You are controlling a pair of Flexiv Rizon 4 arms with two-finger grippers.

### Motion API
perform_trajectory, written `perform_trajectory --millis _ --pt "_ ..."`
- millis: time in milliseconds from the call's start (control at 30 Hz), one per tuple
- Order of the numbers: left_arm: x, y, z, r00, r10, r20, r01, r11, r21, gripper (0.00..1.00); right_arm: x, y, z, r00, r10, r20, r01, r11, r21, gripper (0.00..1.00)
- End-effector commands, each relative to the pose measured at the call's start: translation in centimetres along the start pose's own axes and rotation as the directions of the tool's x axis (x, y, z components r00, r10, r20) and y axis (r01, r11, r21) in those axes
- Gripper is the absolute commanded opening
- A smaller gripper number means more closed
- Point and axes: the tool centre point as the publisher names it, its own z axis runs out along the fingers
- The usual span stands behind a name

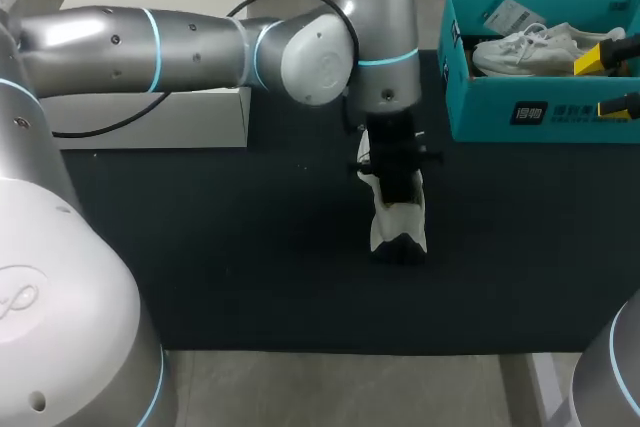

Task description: Take the shoe out of the shoebox, open the shoe tongue, remove and reinsert the insole, then place the shoe into the shoebox

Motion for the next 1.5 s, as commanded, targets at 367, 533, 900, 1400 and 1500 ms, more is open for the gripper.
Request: perform_trajectory --millis 367,533,900,1400,1500 --pt "-0.7 0.4 2.8 0.999 0.036 -0.016 -0.035 0.997 0.064 0.0 0.0 0.0 0.0 1.0 0.001 0.003 -0.001 1.0 0.0 1.0" --pt "-0.7 0.9 3.7 0.999 0.034 -0.02 -0.033 0.997 0.073 0.0 0.0 0.0 0.0 1.0 0.001 0.003 -0.001 1.0 0.0 1.0" --pt "-0.5 0.3 1.7 0.999 0.052 -0.006 -0.052 0.998 0.022 0.0 0.0 0.0 0.0 1.0 0.001 0.003 -0.001 1.0 0.0 1.0" --pt "-1.1 3.4 0.7 0.999 0.022 -0.045 -0.029 0.986 -0.162 0.0 0.0 0.0 0.0 1.0 0.001 0.003 -0.001 1.0 0.0 1.0" --pt "-0.9 3.9 1.5 0.999 0.014 -0.045 -0.021 0.985 -0.169 0.0 0.0 0.0 0.0 1.0 0.001 0.003 -0.001 1.0 0.0 1.0"
